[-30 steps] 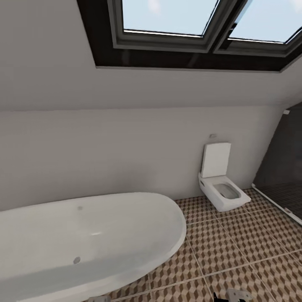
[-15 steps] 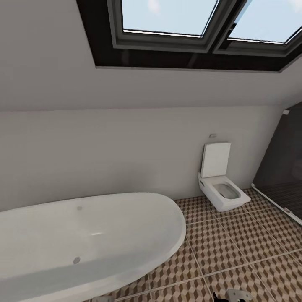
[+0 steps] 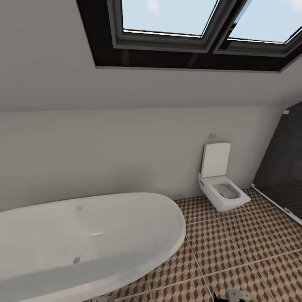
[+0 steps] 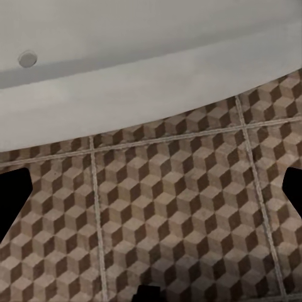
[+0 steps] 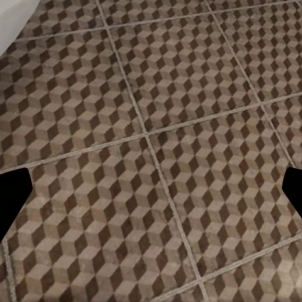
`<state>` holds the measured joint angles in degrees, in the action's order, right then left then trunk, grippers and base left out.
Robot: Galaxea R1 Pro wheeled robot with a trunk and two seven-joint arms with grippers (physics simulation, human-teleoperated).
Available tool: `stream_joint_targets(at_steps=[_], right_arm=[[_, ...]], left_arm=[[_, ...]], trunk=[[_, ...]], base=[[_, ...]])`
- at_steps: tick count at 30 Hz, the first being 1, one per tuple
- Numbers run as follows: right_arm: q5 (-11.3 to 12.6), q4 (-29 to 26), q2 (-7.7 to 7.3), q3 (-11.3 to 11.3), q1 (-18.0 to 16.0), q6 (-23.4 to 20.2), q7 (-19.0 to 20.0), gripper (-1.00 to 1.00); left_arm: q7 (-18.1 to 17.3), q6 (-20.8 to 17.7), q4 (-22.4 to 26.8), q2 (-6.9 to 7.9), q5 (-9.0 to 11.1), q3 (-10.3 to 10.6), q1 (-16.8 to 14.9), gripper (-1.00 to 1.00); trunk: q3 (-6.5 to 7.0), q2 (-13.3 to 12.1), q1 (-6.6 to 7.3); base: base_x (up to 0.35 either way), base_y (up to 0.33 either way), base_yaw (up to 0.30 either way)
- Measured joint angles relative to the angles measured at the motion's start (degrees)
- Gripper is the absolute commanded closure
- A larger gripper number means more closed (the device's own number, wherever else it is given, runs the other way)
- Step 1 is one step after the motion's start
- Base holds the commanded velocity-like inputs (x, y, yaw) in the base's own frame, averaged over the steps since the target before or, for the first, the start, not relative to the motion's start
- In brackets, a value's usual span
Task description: Take the four mousetraps from the cabinet in the bathroom and place them on the bathroom floor. Make sure all four end up on the same floor surface, and ensure that at least two of them are either under or directly next to the same bathroom sink.
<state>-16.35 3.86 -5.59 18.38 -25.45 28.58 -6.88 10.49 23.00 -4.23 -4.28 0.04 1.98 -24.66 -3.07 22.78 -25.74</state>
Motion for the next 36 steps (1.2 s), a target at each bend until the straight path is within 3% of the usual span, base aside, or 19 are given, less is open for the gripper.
stream_joint_targets(at_steps=[13, 36], right_arm=[[0.00, 0.00, 0.00, 0.00, 0.00, 0.01, -0.01, -1.00], [-0.01, 0.01, -0.01, -0.01, -0.01, 0.02, -0.02, -1.00]], left_arm=[[0.34, 0.08, 0.01, 0.00, -0.06, -0.01, 0.00, -1.00], [0.55, -0.02, 0.01, -0.01, -0.10, -0.01, 0.00, -1.00]], trunk=[[0.00, 0.00, 0.00], [0.00, 0.00, 0.00]], base=[[0.000, -0.036, 0.000], [0.000, -0.287, 0.000]])
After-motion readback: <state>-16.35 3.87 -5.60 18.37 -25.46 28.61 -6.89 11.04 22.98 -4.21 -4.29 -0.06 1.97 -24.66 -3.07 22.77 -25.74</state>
